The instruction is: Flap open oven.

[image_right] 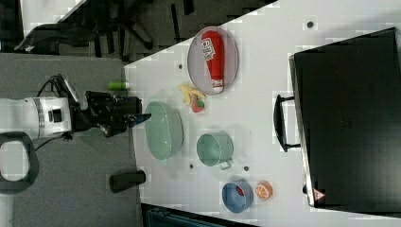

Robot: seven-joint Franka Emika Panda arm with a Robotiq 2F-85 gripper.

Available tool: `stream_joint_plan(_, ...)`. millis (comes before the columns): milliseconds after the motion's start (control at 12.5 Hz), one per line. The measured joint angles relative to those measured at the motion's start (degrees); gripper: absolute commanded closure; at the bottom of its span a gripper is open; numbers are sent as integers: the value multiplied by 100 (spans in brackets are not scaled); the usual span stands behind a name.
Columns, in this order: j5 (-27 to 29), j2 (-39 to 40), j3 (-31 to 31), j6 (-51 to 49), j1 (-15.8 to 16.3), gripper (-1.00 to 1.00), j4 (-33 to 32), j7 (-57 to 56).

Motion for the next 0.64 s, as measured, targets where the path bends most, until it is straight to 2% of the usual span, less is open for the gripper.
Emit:
stream_joint_plan(240, -1, -1385, -186, -917, -40, -99, -1265, 6)
stream_joint_plan(400, 8, -1920, -328, -911, -50, -100, -1242, 6)
stream_joint_plan(560, 11, -2048, -396, -790, -54, -100, -901, 9)
stream_joint_plan(640, 11, -2052, -421, -710, -59, -90, -800, 9)
